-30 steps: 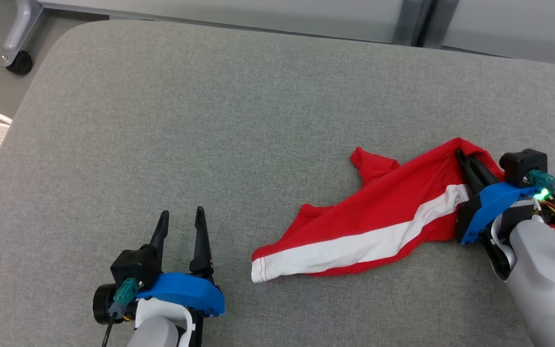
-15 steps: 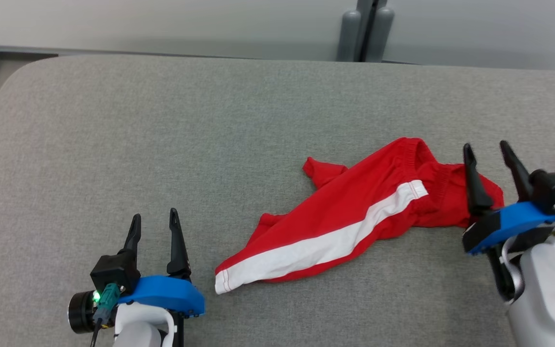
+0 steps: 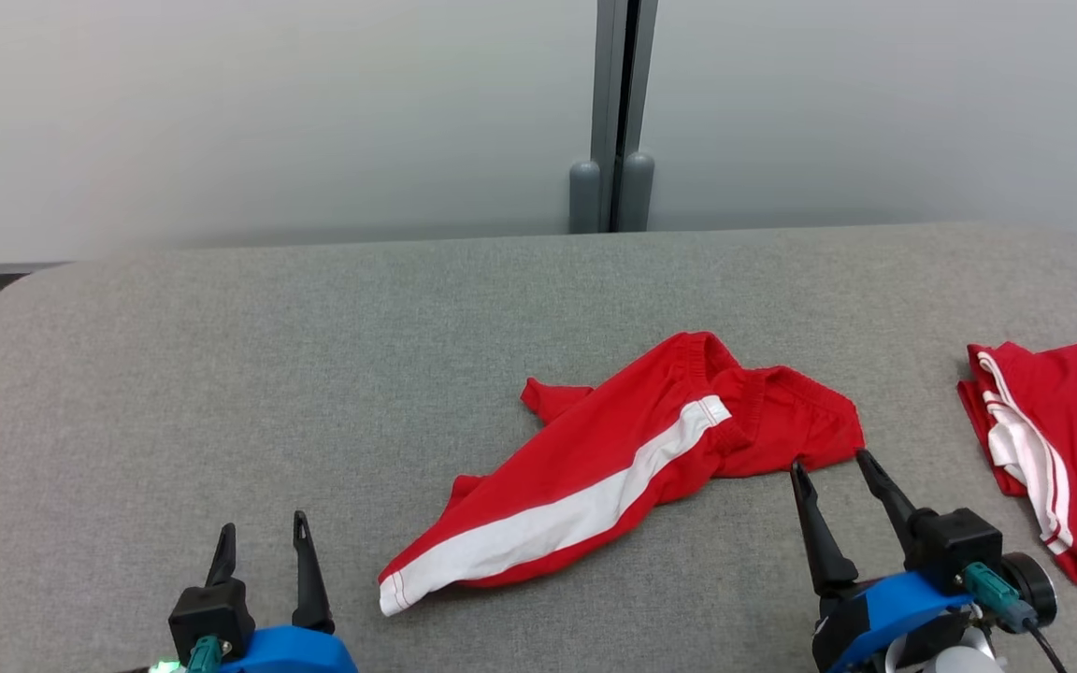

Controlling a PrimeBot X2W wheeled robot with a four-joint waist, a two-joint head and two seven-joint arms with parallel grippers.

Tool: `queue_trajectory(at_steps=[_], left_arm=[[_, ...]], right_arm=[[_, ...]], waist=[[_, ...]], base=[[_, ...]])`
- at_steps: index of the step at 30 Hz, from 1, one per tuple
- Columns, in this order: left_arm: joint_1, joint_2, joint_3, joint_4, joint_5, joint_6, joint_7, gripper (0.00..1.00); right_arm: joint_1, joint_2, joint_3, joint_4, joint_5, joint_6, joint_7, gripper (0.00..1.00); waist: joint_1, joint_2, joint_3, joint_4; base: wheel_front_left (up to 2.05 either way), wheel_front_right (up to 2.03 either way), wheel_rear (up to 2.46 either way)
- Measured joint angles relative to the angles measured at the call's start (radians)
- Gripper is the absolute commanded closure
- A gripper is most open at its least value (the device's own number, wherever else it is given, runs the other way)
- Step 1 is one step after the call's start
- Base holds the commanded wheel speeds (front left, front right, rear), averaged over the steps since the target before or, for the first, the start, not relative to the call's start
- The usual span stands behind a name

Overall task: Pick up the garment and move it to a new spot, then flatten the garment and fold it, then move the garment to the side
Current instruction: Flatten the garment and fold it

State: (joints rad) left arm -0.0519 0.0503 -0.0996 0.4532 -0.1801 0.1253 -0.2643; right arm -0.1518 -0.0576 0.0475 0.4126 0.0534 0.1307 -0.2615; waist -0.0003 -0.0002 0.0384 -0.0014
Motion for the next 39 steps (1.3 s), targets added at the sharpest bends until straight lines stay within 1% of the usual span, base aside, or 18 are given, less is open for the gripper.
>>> queue_trajectory(at_steps=[1,2,5,9,13,16,19,21,25,31,36,39], left_arm=[[0.006,0.0,0.002,0.003,0.002,-0.003,0.0,0.0],[0.027,0.0,0.001,0.022,0.003,-0.037,0.0,0.0],[0.028,0.0,-0.002,0.022,0.003,-0.04,0.0,0.0],[0.027,0.0,-0.025,0.018,-0.049,-0.093,0.0,0.0],[0.024,-0.001,-0.077,0.021,-0.148,-0.162,0.0,0.0],[0.024,0.0,-0.128,0.046,-0.234,-0.198,0.0,0.0],[0.023,0.0,-0.188,0.089,-0.321,-0.225,0.0,0.0],[0.016,-0.001,-0.221,0.11,-0.38,-0.235,0.0,0.0],[-0.017,0.0,-0.275,0.135,-0.435,-0.249,0.0,0.0],[-0.037,0.001,-0.328,0.164,-0.519,-0.25,0.0,0.0],[-0.04,-0.001,-0.41,0.152,-0.605,-0.251,0.0,0.0],[-0.053,-0.001,-0.425,0.151,-0.625,-0.251,0.0,0.0]], right_arm=[[0.007,0.001,0.0,0.007,0.0,0.0,0.0,0.0],[0.031,0.006,0.02,0.025,0.027,0.0,0.0,0.0],[0.031,0.006,0.022,0.026,0.028,0.0,0.0,0.0],[0.027,0.006,0.021,0.027,0.038,0.0,0.0,0.0],[0.027,0.007,0.028,0.036,0.052,0.0,0.0,0.0],[0.028,0.007,0.028,0.042,0.055,0.0,0.0,0.0],[0.028,0.007,0.03,0.047,0.058,0.0,0.0,0.0],[0.028,0.007,0.03,0.047,0.06,0.0,0.0,0.0],[0.027,0.007,0.036,0.047,0.062,0.0,0.0,0.0],[0.027,0.007,0.045,0.05,0.064,0.0,0.0,0.0],[0.026,0.007,0.046,0.053,0.065,0.0,0.0,0.0],[0.026,0.007,0.043,0.053,0.064,0.0,0.0,0.0]], waist=[[0.0,0.0,-0.01,-0.002],[0.0001,0.0,-0.047,0.003],[0.0001,0.0001,-0.045,0.006],[0.0003,0.0,-0.037,0.013],[0.0003,0.0001,-0.03,0.024],[0.0003,0.0001,-0.027,0.036],[0.0003,0.0002,-0.025,0.045],[0.0003,0.0002,-0.024,0.051],[0.0003,0.0002,-0.015,0.063],[0.0003,0.0002,-0.009,0.068],[0.0003,0.0002,-0.007,0.07],[0.0003,0.0002,-0.005,0.074]], base=[[0.0,0.0,0.0],[0.0,0.0,0.0],[0.0,0.0,0.0],[0.0,0.0,0.0],[0.0,0.0,0.0],[0.0,0.0,0.0],[0.0,0.0,0.0],[0.0,0.0,0.0],[0.0,0.0,0.0],[0.0,0.0,0.0],[0.0,0.0,0.0],[0.0,0.0,0.0]])
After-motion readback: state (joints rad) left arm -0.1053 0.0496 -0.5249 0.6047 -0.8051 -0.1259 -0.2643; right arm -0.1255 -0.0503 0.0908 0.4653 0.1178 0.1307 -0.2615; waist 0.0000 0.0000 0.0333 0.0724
